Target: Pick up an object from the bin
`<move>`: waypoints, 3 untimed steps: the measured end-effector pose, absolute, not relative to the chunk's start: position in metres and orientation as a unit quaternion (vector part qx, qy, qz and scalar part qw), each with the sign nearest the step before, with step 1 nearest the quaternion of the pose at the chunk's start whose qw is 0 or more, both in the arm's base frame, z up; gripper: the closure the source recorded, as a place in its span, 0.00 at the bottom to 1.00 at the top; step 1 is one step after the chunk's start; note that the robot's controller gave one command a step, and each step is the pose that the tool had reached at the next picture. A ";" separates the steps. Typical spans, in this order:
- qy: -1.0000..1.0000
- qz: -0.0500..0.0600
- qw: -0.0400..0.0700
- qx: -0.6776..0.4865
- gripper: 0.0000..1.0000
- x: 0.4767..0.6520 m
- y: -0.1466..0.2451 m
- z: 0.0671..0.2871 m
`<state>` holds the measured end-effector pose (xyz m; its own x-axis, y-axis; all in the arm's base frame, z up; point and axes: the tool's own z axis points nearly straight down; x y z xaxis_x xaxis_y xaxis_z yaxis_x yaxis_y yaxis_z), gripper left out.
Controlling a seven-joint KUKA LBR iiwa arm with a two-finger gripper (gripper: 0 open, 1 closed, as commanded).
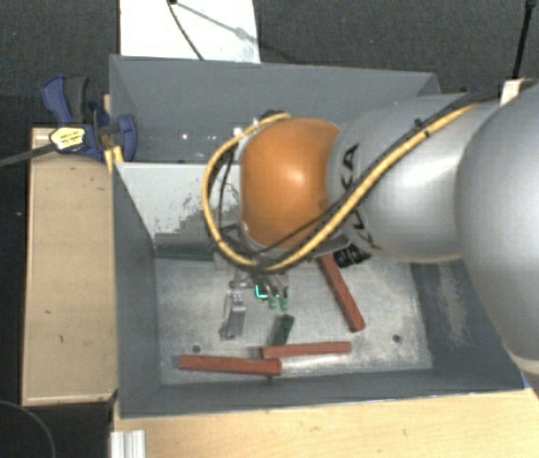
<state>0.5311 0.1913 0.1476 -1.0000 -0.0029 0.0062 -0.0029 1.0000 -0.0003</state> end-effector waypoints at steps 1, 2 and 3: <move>-0.998 0.001 0.001 0.058 0.00 0.562 0.086 0.068; -0.996 0.001 0.001 0.094 0.00 0.500 0.020 0.101; -0.981 -0.002 -0.003 0.192 0.00 0.508 0.128 0.100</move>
Offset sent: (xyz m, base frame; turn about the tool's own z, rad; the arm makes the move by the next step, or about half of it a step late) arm 0.0303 -0.1007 -0.0776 -0.1205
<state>0.5079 0.1278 0.1004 -0.9266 -0.3760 -0.0061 -0.3760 0.9266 0.0031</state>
